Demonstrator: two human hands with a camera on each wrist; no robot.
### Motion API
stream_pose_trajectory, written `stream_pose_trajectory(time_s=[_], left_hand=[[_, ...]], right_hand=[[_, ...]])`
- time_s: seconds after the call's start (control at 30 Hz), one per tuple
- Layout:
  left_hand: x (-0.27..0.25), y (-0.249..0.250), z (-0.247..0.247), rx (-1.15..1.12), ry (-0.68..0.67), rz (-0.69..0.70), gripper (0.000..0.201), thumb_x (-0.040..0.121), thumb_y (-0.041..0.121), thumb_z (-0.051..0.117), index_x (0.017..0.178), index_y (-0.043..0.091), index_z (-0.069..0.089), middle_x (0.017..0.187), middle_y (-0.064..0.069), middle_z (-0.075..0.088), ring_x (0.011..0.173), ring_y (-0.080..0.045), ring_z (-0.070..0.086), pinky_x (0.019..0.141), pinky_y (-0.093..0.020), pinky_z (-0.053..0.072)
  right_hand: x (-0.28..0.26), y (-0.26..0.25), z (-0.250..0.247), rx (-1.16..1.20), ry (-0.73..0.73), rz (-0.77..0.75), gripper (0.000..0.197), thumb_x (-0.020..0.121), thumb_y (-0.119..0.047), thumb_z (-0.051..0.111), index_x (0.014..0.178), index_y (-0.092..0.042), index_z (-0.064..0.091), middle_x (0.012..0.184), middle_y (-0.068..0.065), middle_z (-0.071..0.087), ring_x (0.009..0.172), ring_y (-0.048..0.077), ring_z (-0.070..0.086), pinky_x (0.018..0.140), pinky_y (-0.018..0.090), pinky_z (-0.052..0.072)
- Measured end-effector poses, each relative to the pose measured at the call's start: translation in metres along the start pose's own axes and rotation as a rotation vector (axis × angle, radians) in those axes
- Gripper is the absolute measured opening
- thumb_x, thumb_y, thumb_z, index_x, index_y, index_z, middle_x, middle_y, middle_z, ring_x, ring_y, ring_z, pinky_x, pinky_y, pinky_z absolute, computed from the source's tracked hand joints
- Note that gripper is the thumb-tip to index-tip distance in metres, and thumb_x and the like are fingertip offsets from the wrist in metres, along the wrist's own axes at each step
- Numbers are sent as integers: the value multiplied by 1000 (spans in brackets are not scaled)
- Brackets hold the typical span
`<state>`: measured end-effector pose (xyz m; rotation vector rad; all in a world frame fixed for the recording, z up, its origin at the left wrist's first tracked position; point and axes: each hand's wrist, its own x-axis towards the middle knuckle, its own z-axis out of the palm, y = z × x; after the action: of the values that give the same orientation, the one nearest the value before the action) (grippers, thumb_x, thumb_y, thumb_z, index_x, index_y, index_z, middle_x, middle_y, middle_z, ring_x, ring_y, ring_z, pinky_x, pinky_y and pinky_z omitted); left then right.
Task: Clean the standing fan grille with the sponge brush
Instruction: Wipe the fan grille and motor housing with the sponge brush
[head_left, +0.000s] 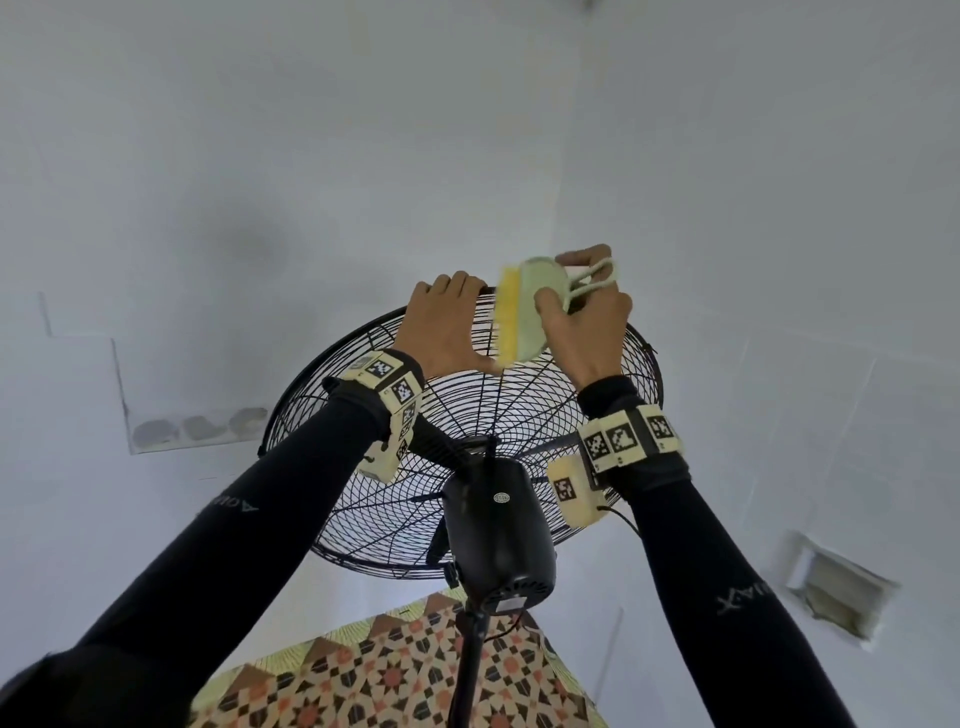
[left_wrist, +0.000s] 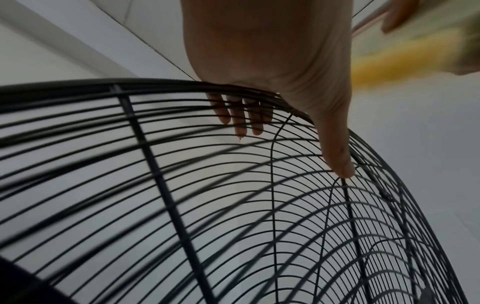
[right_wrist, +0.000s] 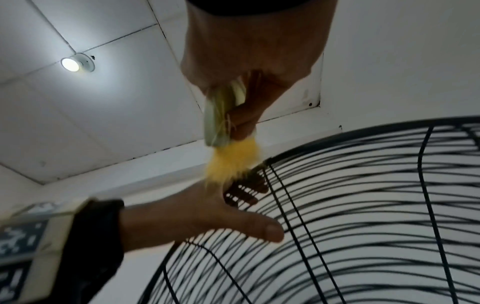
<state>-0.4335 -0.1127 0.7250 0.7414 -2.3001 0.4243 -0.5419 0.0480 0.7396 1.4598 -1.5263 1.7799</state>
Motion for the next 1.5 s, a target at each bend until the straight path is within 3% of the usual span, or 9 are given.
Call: stream_pose_trajectory(time_s=[0.1, 0.17, 0.27, 0.37, 0.53, 0.7, 0.87, 1.07, 1.5], left_hand=[[0, -1, 1, -28, 2, 46, 110, 63, 75, 81, 147, 16, 41, 138, -3, 49, 125, -27, 48, 105, -43, 35], [1, -5, -1, -41, -26, 74, 109, 68, 65, 83, 152, 15, 36, 144, -5, 46, 129, -29, 45, 107, -43, 33], [3, -13, -6, -61, -108, 94, 103, 75, 54, 77, 157, 13, 28, 148, -8, 42, 132, -30, 42, 108, -44, 32], [1, -14, -10, -114, -108, 79, 89, 77, 51, 48, 155, 12, 32, 147, -9, 45, 130, -31, 43, 104, -42, 31], [-6, -3, 4, -162, 81, -28, 81, 88, 61, 10, 146, 18, 48, 138, -3, 55, 124, -29, 49, 104, -43, 28], [-2, 12, 17, -103, 210, -128, 66, 98, 74, 34, 133, 22, 55, 129, 2, 58, 118, -27, 50, 104, -47, 28], [-2, 12, 23, -106, 302, -97, 55, 105, 55, 25, 130, 21, 60, 122, 1, 63, 111, -28, 55, 94, -44, 35], [-2, 5, 21, -159, 314, -107, 51, 105, 43, 22, 129, 21, 61, 119, 2, 64, 108, -26, 55, 92, -42, 34], [3, 8, 31, -101, 431, -112, 43, 109, 43, 30, 121, 22, 65, 111, 3, 67, 99, -26, 59, 86, -42, 40]], right_hand=[[-9, 7, 8, 82, 51, -109, 41, 91, -13, 63, 123, -37, 51, 93, -16, 69, 80, 10, 71, 68, 46, 60], [-18, 25, 10, 99, -10, -47, 31, 89, -12, 64, 110, -33, 54, 86, -14, 70, 76, 12, 71, 65, 46, 62], [-28, 46, 4, -71, -121, -190, 18, 79, -6, 67, 82, -15, 51, 56, -10, 52, 50, 11, 53, 62, 16, 46], [-31, 50, -2, -73, -140, -356, 12, 78, -1, 65, 82, -10, 58, 52, -7, 48, 44, 11, 45, 46, 15, 31], [-63, 93, 4, -110, -303, -484, 5, 92, -10, 60, 92, -13, 57, 64, -1, 61, 45, 6, 49, 44, 11, 41], [-83, 130, 0, -287, -714, -514, 12, 89, -24, 55, 99, -25, 48, 71, -3, 56, 52, 17, 47, 47, 30, 48], [-70, 123, -4, -174, -529, -503, 11, 94, -17, 55, 100, -24, 48, 71, 7, 64, 50, 21, 56, 46, 24, 48], [-103, 152, 2, -259, -840, -418, 32, 92, -9, 64, 107, -28, 43, 80, 3, 52, 60, 23, 52, 58, 28, 43], [-100, 183, -4, -334, -816, -680, 35, 89, -10, 69, 114, -20, 46, 80, 12, 63, 53, 27, 58, 46, 30, 50]])
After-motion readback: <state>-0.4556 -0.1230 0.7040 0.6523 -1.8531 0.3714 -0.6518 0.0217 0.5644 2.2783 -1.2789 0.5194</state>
